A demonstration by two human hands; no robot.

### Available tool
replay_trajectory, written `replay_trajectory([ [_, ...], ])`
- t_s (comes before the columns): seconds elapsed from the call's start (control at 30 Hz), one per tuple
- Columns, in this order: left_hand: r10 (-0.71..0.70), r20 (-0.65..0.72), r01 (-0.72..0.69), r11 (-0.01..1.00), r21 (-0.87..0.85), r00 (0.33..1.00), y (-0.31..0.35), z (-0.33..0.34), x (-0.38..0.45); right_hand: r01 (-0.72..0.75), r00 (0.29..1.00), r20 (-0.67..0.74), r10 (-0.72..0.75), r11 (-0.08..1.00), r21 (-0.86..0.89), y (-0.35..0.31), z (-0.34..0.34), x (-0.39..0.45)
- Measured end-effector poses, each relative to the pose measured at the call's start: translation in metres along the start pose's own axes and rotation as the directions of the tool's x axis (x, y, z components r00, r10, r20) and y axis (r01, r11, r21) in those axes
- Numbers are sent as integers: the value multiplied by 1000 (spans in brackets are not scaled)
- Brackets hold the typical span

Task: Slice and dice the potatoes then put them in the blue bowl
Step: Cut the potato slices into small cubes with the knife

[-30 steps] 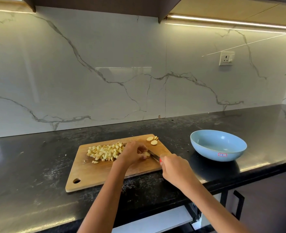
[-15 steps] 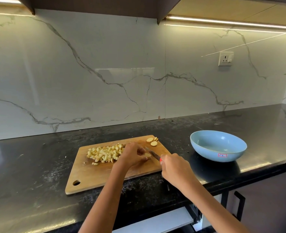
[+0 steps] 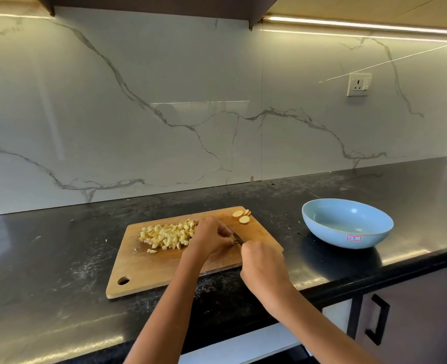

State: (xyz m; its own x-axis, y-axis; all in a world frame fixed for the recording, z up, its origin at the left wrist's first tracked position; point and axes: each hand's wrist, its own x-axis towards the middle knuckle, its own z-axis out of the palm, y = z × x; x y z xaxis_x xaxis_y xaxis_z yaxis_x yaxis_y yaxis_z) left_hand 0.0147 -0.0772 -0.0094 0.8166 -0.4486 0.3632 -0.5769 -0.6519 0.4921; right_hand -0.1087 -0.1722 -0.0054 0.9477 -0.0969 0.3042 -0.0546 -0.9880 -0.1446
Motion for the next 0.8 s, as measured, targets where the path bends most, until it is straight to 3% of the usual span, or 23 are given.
replay_trajectory([
  [0.33,-42,-22,42,999,18,999,4,2,-5,56,998,-6,-57,997,-47,3,5,-8],
  [0.6,-59,-24,59,998,-14,998,2,2,-7,-68,997,-21,69,996,53,16,1,-2],
  [0.8,-62,-58,62,998,-2,996,-1,-1,-6,-2,999,-36,4,999,39,11,-7,1],
])
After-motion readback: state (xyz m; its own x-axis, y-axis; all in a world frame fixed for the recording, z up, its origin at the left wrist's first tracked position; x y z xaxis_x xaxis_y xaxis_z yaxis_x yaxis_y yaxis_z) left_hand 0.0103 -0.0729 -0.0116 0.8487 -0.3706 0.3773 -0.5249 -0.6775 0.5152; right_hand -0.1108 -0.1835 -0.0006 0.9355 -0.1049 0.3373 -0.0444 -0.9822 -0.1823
